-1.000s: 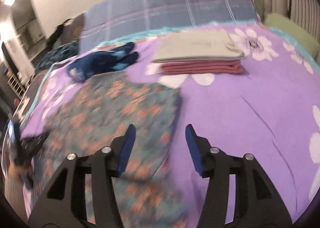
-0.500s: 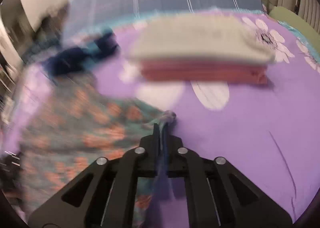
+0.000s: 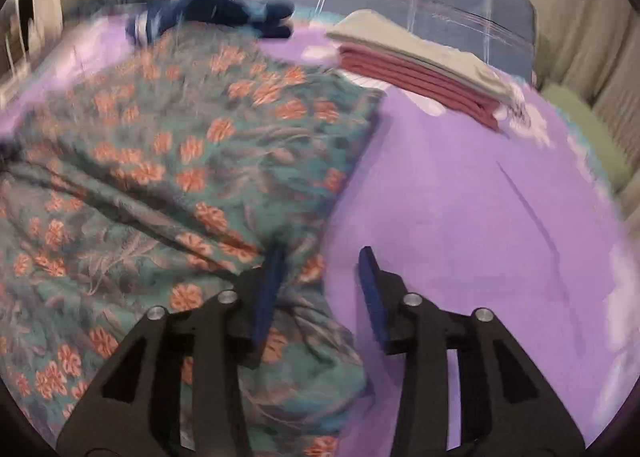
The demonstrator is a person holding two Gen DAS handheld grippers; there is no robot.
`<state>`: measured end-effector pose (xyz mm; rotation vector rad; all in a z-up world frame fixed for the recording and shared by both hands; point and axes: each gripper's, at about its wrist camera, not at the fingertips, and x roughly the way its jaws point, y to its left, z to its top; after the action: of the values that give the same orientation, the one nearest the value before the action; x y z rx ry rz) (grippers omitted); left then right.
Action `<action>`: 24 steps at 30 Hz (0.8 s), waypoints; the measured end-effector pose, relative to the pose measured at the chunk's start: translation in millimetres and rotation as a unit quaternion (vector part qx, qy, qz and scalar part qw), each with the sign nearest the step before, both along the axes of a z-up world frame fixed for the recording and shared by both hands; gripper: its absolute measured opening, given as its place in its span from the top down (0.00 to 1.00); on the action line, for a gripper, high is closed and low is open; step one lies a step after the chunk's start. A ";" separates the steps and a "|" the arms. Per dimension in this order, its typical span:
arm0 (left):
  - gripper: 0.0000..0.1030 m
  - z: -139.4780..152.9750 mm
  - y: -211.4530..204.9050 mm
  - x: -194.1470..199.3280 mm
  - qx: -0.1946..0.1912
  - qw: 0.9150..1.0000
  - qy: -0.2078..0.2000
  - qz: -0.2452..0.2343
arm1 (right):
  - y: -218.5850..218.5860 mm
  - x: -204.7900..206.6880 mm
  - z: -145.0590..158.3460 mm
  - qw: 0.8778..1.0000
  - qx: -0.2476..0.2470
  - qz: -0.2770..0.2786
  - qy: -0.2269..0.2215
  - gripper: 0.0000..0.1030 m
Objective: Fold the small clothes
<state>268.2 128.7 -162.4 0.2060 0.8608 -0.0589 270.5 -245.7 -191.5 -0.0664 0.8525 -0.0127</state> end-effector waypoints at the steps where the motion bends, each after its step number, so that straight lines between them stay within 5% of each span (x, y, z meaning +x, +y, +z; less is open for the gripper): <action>1: 0.35 1.2 2.1 -3.4 -0.002 1.000 0.005 0.002 | -2.4 -2.3 4.2 1.000 0.013 -0.010 0.001 0.57; 8: 0.34 15.9 21.6 -71.7 -0.061 0.998 0.017 -0.016 | -13.8 -75.3 35.9 0.999 0.043 0.024 -0.021 0.55; 13: 0.34 0.0 30.9 -137.1 -0.169 0.983 0.052 -0.049 | -43.3 -130.6 25.8 0.995 0.097 0.012 -0.005 0.57; 24: 0.46 -4.1 12.5 -217.0 -0.254 0.956 0.073 -0.129 | -87.5 -222.8 -0.4 0.968 0.247 0.020 0.037 0.71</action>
<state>51.3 141.2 -166.5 -0.1725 0.9339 -0.5407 47.6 -333.2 -191.9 0.3860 0.9085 0.2412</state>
